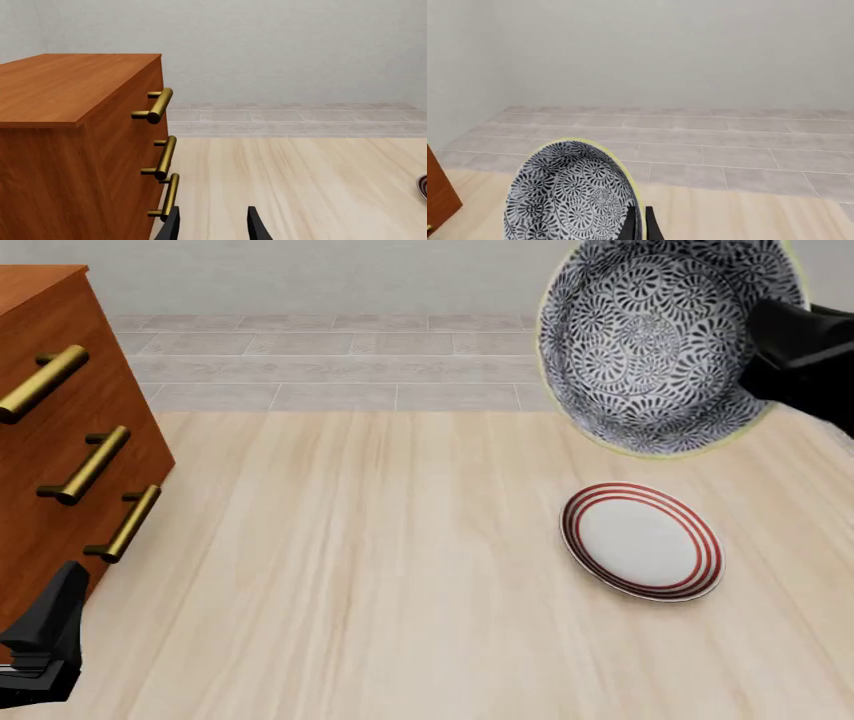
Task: Put the bowl on top of the cabinet.
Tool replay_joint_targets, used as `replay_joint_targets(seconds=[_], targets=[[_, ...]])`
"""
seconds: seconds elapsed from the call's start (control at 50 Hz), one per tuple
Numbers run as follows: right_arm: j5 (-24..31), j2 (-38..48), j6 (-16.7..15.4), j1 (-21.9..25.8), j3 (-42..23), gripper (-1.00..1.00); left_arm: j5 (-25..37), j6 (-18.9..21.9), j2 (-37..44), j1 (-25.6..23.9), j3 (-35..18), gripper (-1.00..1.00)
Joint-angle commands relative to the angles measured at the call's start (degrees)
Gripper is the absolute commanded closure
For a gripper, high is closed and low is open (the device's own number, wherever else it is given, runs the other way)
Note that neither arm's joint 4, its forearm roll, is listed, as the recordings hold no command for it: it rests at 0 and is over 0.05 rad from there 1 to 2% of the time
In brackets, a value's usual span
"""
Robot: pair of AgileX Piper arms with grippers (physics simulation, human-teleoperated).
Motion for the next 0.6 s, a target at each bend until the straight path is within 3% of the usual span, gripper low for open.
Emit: replay_joint_targets(seconds=[0.02,0.6], targets=[[-4.38,4.14,-0.05,2.33,-0.17,1.00,0.00,0.01,0.00,0.00,0.00,-1.00],[-6.56,7.88,-0.48,2.71,-0.05,1.00,-0.48,-0.03,0.50,-0.01,-0.05,-1.00]])
